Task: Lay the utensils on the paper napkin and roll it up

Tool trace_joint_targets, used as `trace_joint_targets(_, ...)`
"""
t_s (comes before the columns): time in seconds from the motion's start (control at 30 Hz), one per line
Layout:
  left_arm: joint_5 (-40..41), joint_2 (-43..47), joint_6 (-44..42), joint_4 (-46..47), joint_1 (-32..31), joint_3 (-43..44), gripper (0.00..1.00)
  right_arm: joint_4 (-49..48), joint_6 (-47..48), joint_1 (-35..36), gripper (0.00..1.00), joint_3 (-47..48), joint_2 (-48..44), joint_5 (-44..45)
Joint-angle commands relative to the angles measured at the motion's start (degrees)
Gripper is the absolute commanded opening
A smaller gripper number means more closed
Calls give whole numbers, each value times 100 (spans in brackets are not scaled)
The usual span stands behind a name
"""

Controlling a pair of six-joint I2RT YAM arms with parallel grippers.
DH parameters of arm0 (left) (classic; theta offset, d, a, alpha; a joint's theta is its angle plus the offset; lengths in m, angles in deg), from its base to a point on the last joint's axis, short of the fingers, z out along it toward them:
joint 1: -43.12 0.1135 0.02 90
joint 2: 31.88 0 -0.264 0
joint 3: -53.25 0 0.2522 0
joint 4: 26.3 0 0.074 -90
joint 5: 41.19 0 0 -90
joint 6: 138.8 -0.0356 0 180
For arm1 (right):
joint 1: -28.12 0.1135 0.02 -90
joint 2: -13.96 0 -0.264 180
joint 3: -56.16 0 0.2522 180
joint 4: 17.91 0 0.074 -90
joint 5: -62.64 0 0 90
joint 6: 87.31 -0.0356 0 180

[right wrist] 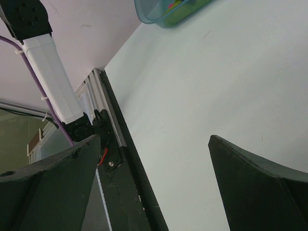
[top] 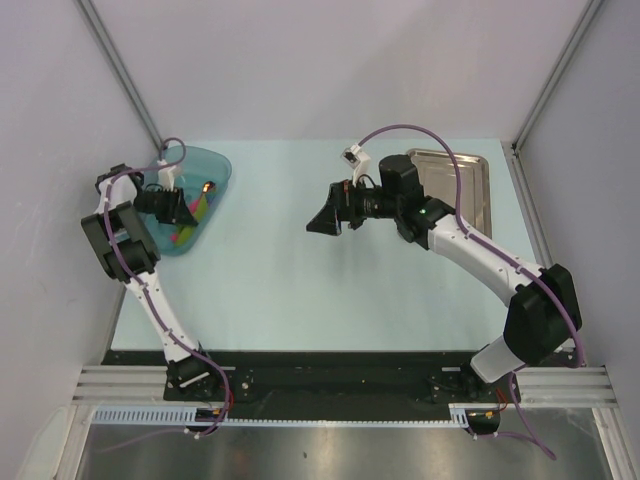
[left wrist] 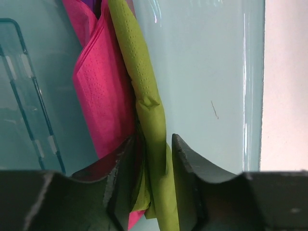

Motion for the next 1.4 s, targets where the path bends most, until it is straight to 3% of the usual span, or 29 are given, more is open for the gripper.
trace_joint_targets(0.0, -87, 513, 140, 372, 6, 16, 43, -245, -33, -9, 100, 103, -9, -102)
trace_joint_targets(0.27, 89, 1085, 413, 785, 6, -230, 53, -201, 37, -9, 100, 121, -141, -120)
trace_joint_targets(0.43, 291, 1376, 510, 1023, 6, -353, 54, -131, 143, -9, 100, 86, -264, -76)
trace_joint_targets(0.63, 397, 1534, 229, 706, 6, -774, 49, -122, 187, -18, 100, 24, -396, -58)
trace_joint_targets(0.77, 450, 1824, 132, 839, 6, -1425, 38, -122, 196, -27, 100, 6, -414, -58)
trace_joint_targets(0.97, 537, 1798, 44, 873, 6, -1715, 25, -192, 134, -18, 100, -20, -379, -67)
trace_joint_targets(1.37, 494, 1341, 492, 1287, 15, -1435, 20, -183, 99, -18, 100, 33, -265, -94)
